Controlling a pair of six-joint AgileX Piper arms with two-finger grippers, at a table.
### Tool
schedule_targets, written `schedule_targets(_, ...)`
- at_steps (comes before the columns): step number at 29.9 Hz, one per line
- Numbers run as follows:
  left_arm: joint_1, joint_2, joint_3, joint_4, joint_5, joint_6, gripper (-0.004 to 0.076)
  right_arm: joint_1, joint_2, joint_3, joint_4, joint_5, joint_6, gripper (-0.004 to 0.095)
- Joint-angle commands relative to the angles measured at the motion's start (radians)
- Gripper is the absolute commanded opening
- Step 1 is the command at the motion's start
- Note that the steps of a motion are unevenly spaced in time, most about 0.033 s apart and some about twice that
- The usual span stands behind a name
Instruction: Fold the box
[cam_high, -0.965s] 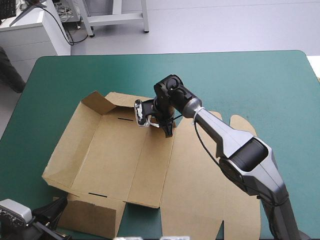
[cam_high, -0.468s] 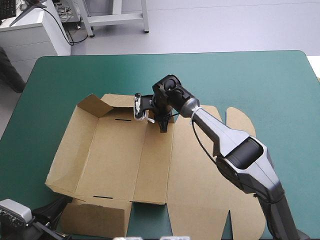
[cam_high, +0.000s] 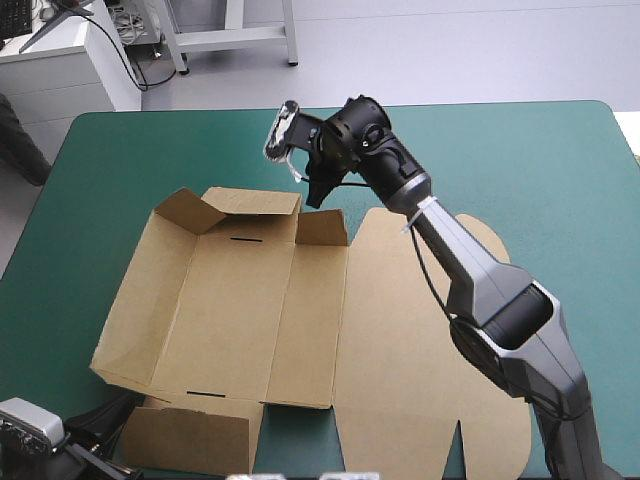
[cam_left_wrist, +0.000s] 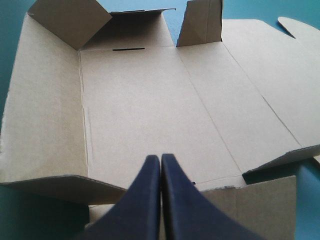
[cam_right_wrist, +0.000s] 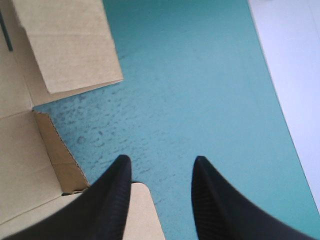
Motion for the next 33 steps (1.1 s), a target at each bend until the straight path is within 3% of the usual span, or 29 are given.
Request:
schedule_targets(1, -0.006, 0.000, -0.023, -0.008, -0.074, -0.003, -0.0008, -0.007, -0.168, -0.030, -0.038, 0.004, 0.130, 0.0206)
schedule_targets(5, -0.006, 0.000, -0.023, -0.007, -0.074, -0.003, -0.0008, -0.007, -0.287, 0.002, -0.051, 0.006, 0.225, -0.0015)
schedule_targets(15, -0.006, 0.000, -0.023, -0.007, -0.074, -0.003, -0.0008, -0.007, -0.674, 0.297, -0.051, 0.004, 0.366, -0.0019)
schedule_targets(33, -0.006, 0.000, -0.023, -0.009, -0.074, 0.002, -0.0008, -0.007, -1.470, 1.300, -0.040, -0.043, 0.656, -0.0015)
